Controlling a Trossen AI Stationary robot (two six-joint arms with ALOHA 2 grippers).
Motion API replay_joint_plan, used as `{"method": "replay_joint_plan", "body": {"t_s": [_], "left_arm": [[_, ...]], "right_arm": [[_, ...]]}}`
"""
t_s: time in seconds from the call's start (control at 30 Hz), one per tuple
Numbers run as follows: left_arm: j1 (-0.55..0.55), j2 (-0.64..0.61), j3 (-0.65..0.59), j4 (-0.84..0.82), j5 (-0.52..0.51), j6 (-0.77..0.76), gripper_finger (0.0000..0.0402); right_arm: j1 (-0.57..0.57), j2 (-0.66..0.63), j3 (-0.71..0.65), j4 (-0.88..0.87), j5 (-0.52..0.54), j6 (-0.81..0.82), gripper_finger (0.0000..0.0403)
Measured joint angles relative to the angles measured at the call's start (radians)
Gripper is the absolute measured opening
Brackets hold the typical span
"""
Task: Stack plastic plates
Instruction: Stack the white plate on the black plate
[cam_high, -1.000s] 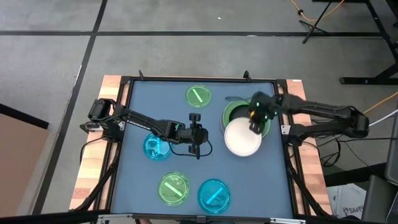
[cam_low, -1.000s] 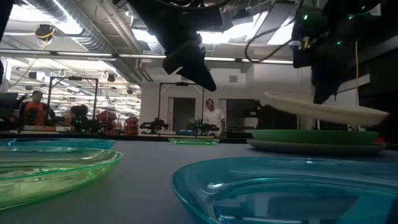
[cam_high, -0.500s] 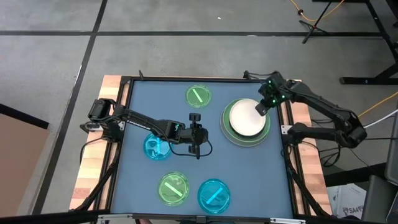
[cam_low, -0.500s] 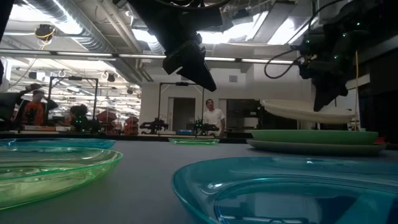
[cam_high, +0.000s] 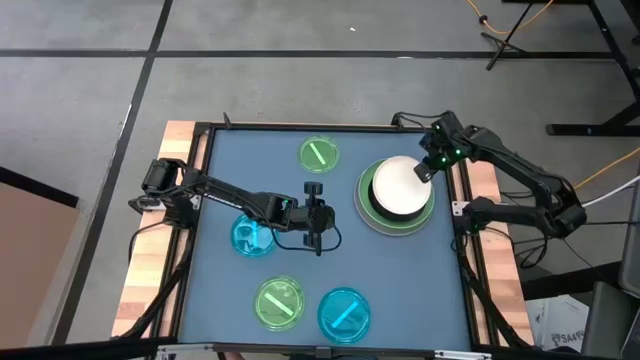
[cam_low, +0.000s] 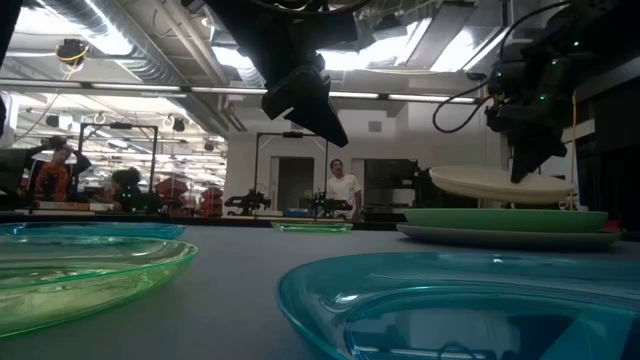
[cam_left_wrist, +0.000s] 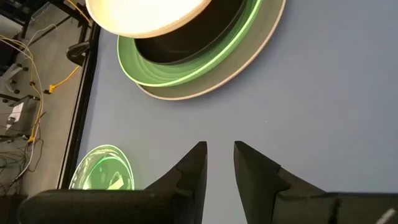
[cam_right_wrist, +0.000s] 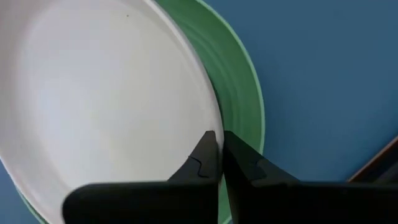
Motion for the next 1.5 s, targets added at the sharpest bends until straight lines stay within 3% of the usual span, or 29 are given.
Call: {"method": "replay_joint_plan", "body": {"t_s": [0.53, 1.2, 1.5], "left_arm": [[0.0, 0.0, 0.0, 0.0, 0.0, 0.0, 0.0073], [0.0, 0.0, 0.0, 0.0, 0.0, 0.0, 0.0073], [0.0, 0.0, 0.0, 0.0, 0.0, 0.0, 0.0073]], "right_arm": [[0.0, 0.159, 0.0, 0.004, 0.001, -0.023, 0.0], [0.001, 0.162, 0.0, 0.002, -0.009, -0.033, 0.0001], [0.001, 0.162, 0.0, 0.002, -0.009, -0.033, 0.0021]]}}
